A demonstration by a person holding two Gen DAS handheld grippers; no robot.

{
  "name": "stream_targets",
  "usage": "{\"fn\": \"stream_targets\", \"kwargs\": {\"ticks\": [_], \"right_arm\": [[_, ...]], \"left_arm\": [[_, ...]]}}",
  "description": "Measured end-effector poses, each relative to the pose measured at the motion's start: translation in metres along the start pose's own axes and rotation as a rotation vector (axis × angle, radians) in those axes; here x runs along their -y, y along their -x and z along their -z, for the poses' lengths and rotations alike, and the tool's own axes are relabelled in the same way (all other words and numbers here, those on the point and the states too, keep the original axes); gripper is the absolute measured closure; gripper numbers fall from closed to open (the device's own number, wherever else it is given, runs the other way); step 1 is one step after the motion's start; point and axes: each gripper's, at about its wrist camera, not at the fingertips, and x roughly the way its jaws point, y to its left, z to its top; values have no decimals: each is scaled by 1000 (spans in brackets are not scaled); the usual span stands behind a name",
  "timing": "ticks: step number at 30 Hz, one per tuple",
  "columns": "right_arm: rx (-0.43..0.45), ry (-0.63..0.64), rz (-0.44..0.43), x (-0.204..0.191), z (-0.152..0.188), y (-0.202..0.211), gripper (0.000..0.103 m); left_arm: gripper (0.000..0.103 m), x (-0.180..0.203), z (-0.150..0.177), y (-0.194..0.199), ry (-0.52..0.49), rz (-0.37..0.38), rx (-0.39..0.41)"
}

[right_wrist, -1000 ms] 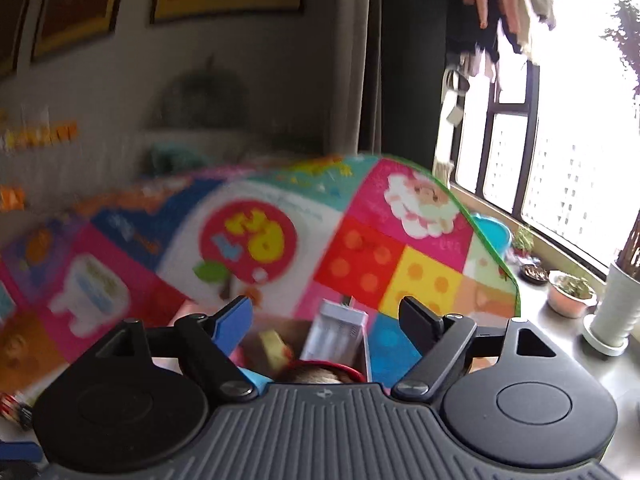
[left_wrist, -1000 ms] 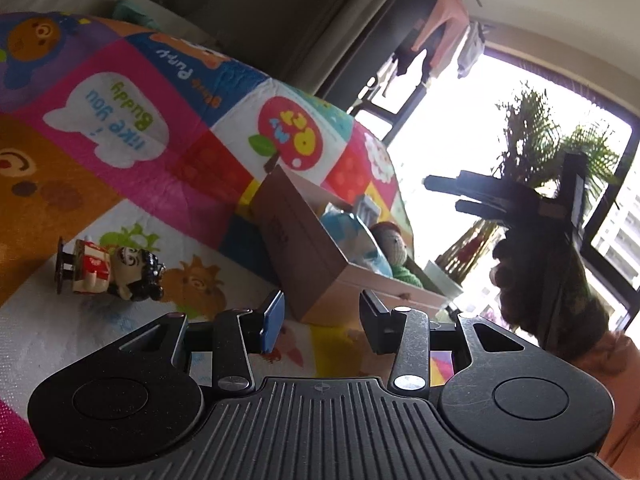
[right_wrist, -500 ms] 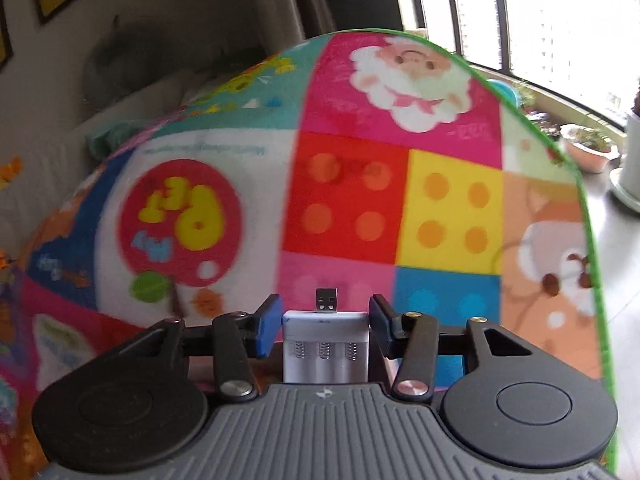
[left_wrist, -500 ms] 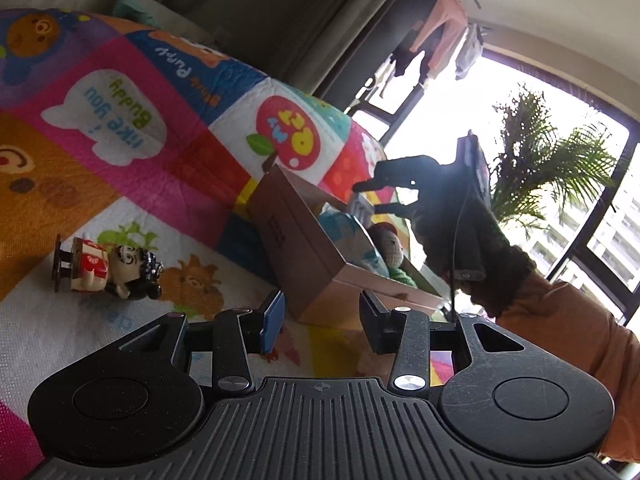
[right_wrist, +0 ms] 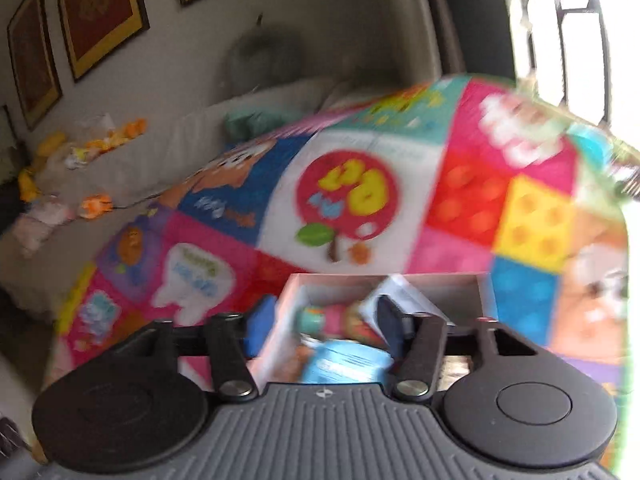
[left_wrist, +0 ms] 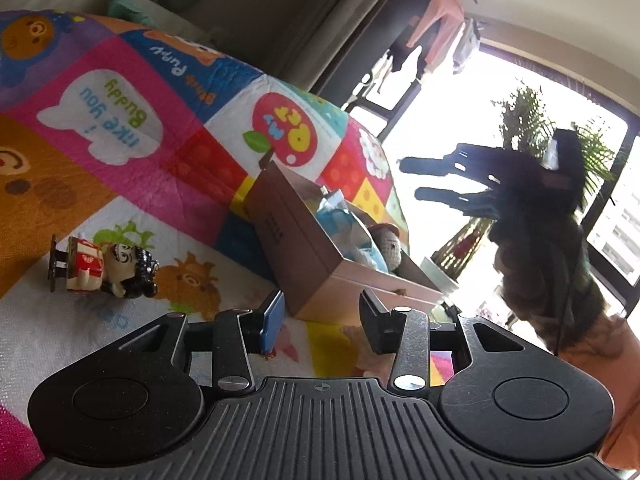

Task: Organize objects
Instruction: 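Carry the white battery case into the pink box and open the right gripper, then grasp the small boy figurine with the left gripper while the right grasps the pink lace tissue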

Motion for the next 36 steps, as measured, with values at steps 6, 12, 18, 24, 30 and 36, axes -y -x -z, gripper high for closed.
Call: {"fn": "stream_targets", "kwargs": {"ticks": [6,12,18,24,30,36], "right_arm": [[6,146,117,-15,75,49,11],[-66,169,144,-15,146,61,2],[-73,156,104,-9,173,62,0],[-83,70,44,3,177,58,0],[-81,44,15,6,178,59,0],[-77,43,13,5,178,59,0]], "left_arm": [[58,11,1,-4,-72,-51,-19],[57,46,-12,11,-404,-334,-31],[57,16,-53,12,-514,-501,-179],[55,-7,-61,-8,-611,-481,-331],[57,-16,-55,-29,-590,-477,-460],[60,-1,-45,-23,-415,-417,-418]]}}
